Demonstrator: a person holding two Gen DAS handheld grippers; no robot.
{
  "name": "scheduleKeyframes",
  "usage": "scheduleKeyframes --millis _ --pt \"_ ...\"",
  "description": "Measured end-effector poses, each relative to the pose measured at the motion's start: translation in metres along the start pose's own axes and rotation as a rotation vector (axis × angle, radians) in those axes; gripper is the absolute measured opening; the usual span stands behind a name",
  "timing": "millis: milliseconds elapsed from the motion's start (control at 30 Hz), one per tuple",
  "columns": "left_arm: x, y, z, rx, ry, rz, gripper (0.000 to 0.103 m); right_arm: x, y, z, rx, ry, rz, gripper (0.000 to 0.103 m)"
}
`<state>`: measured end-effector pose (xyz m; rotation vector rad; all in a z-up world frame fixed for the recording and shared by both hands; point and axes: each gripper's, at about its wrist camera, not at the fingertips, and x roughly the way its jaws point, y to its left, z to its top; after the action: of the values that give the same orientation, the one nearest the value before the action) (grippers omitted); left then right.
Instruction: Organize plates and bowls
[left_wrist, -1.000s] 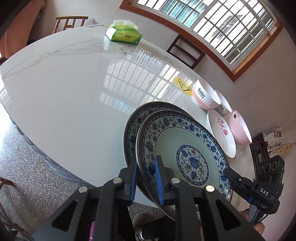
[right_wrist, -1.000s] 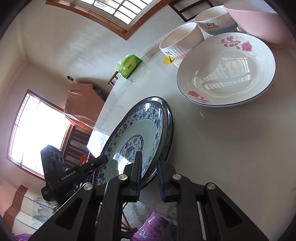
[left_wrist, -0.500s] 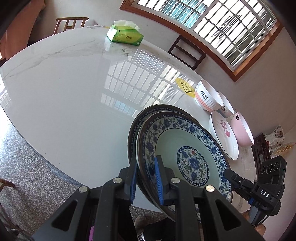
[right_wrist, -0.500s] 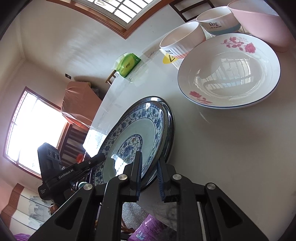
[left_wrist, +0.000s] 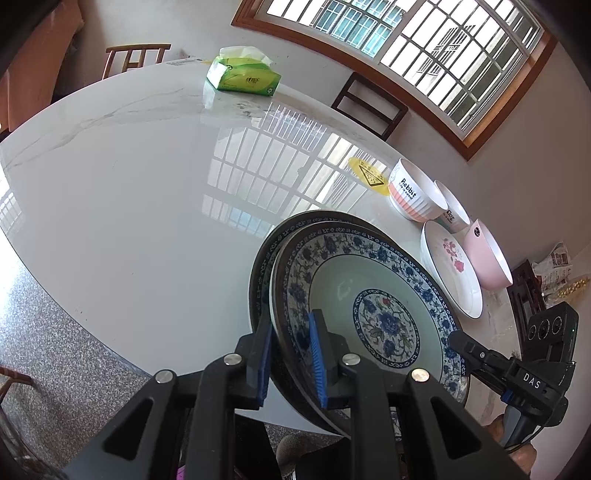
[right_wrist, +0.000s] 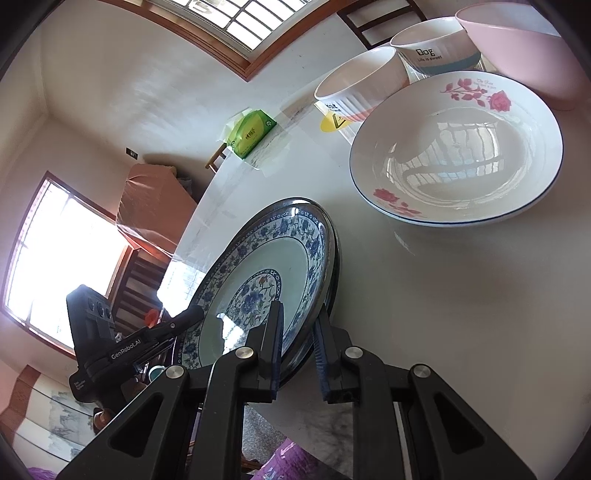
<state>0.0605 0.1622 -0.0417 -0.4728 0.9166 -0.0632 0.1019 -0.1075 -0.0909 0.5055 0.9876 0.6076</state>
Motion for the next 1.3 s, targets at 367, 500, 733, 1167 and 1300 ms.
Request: scheduleKeyframes --millis 367,500,733,1167,1300 --pt "0.001 -0.001 -0.002 0.042 -0.023 0.025 0.022 0.001 0.008 -0.002 -0.073 -0.037 -0.073 0.019" --pt "0.001 -0.003 -0.003 0.054 -0.027 0.034 0.022 0.003 0.014 -0.003 -0.125 -0.052 -0.115 0.021" --pt "-0.004 -0.008 -0.004 0.106 -0.074 0.097 0.022 0.009 0.022 -0.01 -0.224 -0.074 -0.216 0.027" --pt "-0.012 -0.02 -0.005 0.14 -0.087 0.106 0.022 -0.008 0.025 -0.016 -0.252 -0.176 -0.203 0.036" --pt "-0.012 -0.033 -0.007 0.169 -0.086 0.11 0.022 -0.036 0.018 -0.015 -0.23 -0.259 -0.173 0.036"
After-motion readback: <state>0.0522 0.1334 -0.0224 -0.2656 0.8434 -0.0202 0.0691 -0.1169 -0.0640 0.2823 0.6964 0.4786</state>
